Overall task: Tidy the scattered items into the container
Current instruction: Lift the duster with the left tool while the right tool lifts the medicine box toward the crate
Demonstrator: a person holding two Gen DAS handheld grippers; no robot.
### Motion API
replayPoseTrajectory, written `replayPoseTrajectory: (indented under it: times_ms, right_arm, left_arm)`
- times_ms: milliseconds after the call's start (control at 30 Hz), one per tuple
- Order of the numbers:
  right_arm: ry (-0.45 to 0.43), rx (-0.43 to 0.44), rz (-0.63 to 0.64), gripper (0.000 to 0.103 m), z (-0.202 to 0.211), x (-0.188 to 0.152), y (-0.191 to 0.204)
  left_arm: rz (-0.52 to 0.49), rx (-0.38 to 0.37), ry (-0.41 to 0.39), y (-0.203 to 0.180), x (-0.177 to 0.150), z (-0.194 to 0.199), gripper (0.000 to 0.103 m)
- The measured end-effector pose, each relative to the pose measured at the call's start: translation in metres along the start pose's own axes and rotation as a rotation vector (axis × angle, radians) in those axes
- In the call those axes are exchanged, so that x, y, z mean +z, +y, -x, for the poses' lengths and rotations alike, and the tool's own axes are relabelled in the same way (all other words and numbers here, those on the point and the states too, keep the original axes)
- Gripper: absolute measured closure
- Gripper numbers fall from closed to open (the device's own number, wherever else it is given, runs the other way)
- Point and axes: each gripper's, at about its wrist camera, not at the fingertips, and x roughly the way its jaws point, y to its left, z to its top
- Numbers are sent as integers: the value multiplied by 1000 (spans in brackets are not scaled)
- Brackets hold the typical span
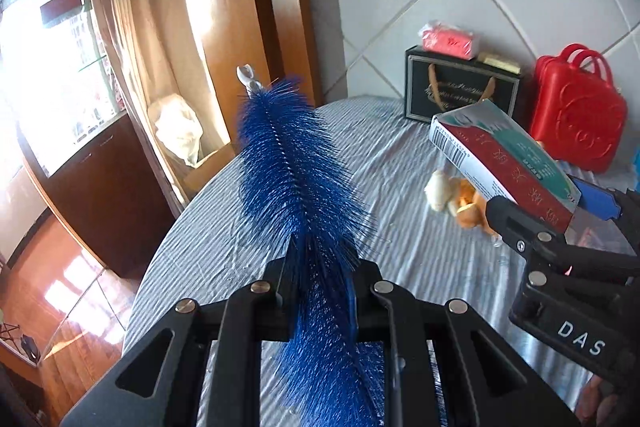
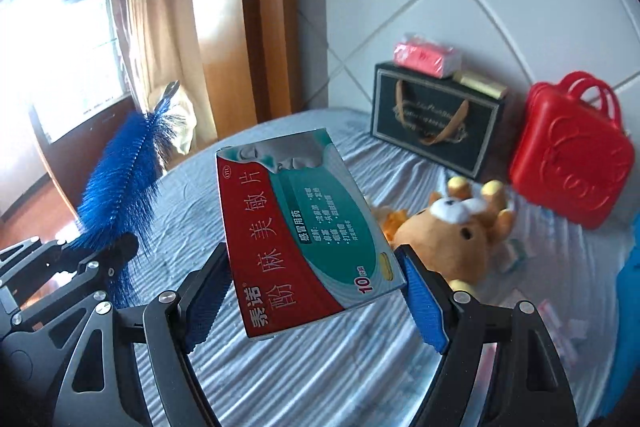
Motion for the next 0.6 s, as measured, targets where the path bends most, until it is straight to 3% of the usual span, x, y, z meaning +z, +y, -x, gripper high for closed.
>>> replayPoseTrajectory:
  times_ms: [300, 600]
  right_arm:
    - [-95, -110, -63, 22, 93, 2, -14]
    - [-134, -290, -152, 22, 194, -24, -39]
  left_arm:
    - [-74, -113, -83, -20, 6, 85, 86]
    - [-193, -310, -159, -66, -2, 175, 86]
